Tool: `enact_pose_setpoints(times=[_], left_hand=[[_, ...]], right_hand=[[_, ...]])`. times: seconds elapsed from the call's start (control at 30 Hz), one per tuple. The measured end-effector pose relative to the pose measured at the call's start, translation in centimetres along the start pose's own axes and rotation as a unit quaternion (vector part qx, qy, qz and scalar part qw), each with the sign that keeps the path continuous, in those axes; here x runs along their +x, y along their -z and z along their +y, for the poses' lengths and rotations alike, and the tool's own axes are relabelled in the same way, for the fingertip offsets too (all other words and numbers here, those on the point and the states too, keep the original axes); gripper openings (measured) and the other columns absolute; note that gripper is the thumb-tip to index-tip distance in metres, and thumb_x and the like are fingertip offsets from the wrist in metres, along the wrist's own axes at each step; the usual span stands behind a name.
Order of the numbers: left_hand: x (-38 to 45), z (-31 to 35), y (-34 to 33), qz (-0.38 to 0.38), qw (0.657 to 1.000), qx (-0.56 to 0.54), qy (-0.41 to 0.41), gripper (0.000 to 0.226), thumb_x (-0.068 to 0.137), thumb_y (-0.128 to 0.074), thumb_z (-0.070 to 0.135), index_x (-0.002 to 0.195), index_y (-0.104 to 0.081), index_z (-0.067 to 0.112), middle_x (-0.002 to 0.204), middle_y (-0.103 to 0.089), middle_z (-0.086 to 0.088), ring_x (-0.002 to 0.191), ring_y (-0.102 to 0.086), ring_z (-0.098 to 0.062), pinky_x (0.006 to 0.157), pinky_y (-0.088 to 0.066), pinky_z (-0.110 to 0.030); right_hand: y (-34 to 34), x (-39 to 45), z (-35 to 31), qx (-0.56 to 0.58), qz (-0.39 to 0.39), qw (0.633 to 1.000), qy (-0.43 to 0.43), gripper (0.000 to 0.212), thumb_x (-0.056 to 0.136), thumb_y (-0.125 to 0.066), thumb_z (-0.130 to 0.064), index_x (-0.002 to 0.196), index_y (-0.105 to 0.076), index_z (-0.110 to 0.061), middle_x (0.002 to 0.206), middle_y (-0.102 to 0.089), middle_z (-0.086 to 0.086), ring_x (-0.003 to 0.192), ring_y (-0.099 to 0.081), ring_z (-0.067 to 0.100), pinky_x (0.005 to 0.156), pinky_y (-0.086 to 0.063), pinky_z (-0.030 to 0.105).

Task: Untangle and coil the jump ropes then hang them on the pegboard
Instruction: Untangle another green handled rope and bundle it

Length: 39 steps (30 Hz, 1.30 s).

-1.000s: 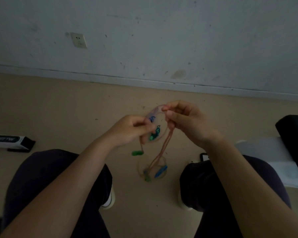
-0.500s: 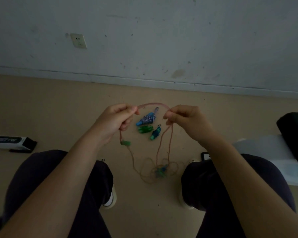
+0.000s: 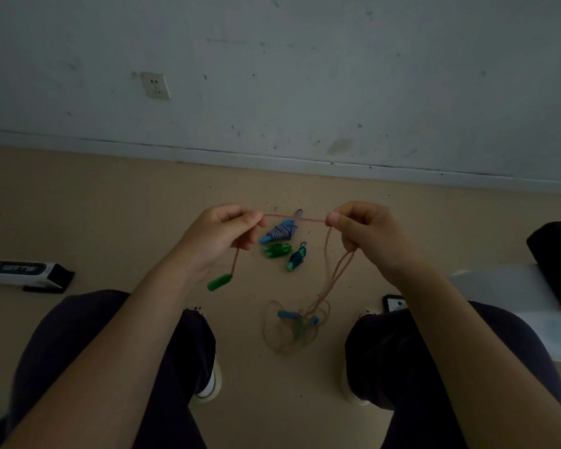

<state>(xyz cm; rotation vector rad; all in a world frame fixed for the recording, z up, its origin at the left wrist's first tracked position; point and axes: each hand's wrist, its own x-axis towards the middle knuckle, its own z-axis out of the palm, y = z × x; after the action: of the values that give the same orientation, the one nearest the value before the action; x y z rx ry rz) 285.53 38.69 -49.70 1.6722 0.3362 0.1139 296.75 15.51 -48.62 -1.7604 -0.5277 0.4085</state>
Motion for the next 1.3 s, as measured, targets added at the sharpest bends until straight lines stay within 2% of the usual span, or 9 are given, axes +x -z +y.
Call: enact_pose_setpoints(times=[0.17, 0.37, 0.53, 0.63, 0.77, 0.87, 1.0, 1.1, 1.3], left_hand=[[-0.2, -0.1, 0.3, 0.004, 0.994, 0.107, 0.008, 0.013, 0.095, -0.065, 0.031, 0.093, -0.077, 0.025, 0.056, -0.052, 0.011, 0.053, -0.046, -0.007, 0.054, -0.038, -0.019], [-0.8, 0.0, -2.1, -0.187, 0.981, 0.057, 0.000, 0.044, 0.084, -0.070, 0.042, 0.127, -0.064, 0.041, 0.124, -0.068, 0.022, 0.116, -0.060, 0.006, 0.085, -0.048, -0.009], [-0.4, -0.4, -2.6, -0.186, 0.975, 0.120, -0.002, 0.023, 0.089, -0.056, 0.052, 0.082, -0.073, 0.038, 0.085, -0.075, 0.016, 0.080, -0.065, 0.008, 0.078, -0.043, -0.022], [0.3, -0.9, -0.9, -0.085, 0.995, 0.050, -0.032, 0.031, 0.099, -0.051, 0.046, 0.074, -0.064, 0.033, 0.055, -0.057, 0.011, 0.054, -0.055, -0.007, 0.068, -0.046, -0.031], [1.4, -1.3, 1.3, 0.215, 0.972, -0.092, -0.022, 0.029, 0.106, -0.049, 0.031, 0.079, -0.054, 0.022, 0.050, -0.044, 0.016, 0.043, -0.036, -0.002, 0.044, -0.039, -0.021], [1.5, -0.9, 2.4, 0.279, 0.952, -0.125, -0.005, 0.030, 0.103, -0.050, 0.037, 0.076, -0.052, 0.024, 0.049, -0.041, 0.015, 0.041, -0.031, -0.004, 0.040, -0.027, -0.019], [0.7, -0.9, -0.2, 0.063, 0.998, 0.001, 0.024, 0.029, 0.064, -0.073, 0.059, 0.077, -0.072, 0.034, 0.049, -0.051, 0.011, 0.042, -0.041, -0.004, 0.040, -0.034, -0.017], [0.1, -1.6, -2.6, -0.103, 0.988, 0.116, 0.018, 0.030, 0.065, -0.085, 0.053, 0.092, -0.075, 0.042, 0.060, -0.060, 0.029, 0.051, -0.054, 0.009, 0.046, -0.038, -0.005], [0.2, -2.1, -4.4, -0.200, 0.967, 0.158, 0.023, 0.026, 0.063, -0.084, 0.055, 0.087, -0.077, 0.051, 0.076, -0.066, 0.032, 0.074, -0.059, 0.014, 0.068, -0.041, -0.007]], right_hand=[[-0.3, 0.0, -0.1, 0.040, -0.021, 0.999, -0.002, 0.016, 0.097, -0.057, -0.019, 0.085, -0.063, -0.009, 0.058, -0.056, -0.003, 0.048, -0.040, 0.011, 0.047, -0.034, 0.024], [-1.6, -0.5, -0.8, 0.163, -0.153, 0.975, 0.008, 0.018, 0.088, -0.057, -0.017, 0.101, -0.058, -0.005, 0.069, -0.062, 0.008, 0.049, -0.043, 0.016, 0.047, -0.036, 0.024], [-1.1, -0.4, -1.0, 0.131, -0.143, 0.981, -0.004, 0.019, 0.088, -0.062, -0.012, 0.106, -0.060, -0.005, 0.065, -0.061, 0.005, 0.052, -0.046, 0.017, 0.051, -0.040, 0.025], [-0.3, -0.1, -0.6, -0.008, -0.103, 0.995, -0.010, 0.013, 0.090, -0.067, -0.012, 0.101, -0.065, -0.007, 0.059, -0.056, 0.001, 0.054, -0.045, 0.018, 0.053, -0.040, 0.029], [0.6, 0.2, 0.1, -0.139, -0.059, 0.988, -0.011, 0.002, 0.090, -0.068, -0.019, 0.090, -0.070, -0.017, 0.064, -0.062, -0.005, 0.055, -0.056, 0.008, 0.057, -0.049, 0.021], [1.7, 0.4, 0.6, -0.135, -0.015, 0.990, -0.026, 0.007, 0.090, -0.068, -0.021, 0.089, -0.072, -0.016, 0.073, -0.069, 0.000, 0.069, -0.067, 0.012, 0.071, -0.057, 0.027], [0.7, 0.1, 0.1, -0.086, -0.022, 0.996, -0.015, 0.007, 0.086, -0.072, -0.023, 0.090, -0.077, -0.020, 0.085, -0.074, 0.002, 0.087, -0.069, 0.022, 0.082, -0.056, 0.035], [-1.0, -0.2, -0.3, -0.048, -0.036, 0.998, -0.011, 0.004, 0.084, -0.075, -0.018, 0.086, -0.077, -0.020, 0.078, -0.074, -0.001, 0.073, -0.068, 0.013, 0.066, -0.055, 0.024], [-3.0, 0.1, -0.9, 0.134, -0.003, 0.990, -0.041, 0.007, 0.086, -0.071, -0.010, 0.081, -0.071, -0.005, 0.066, -0.068, 0.009, 0.057, -0.062, 0.019, 0.055, -0.054, 0.027]])
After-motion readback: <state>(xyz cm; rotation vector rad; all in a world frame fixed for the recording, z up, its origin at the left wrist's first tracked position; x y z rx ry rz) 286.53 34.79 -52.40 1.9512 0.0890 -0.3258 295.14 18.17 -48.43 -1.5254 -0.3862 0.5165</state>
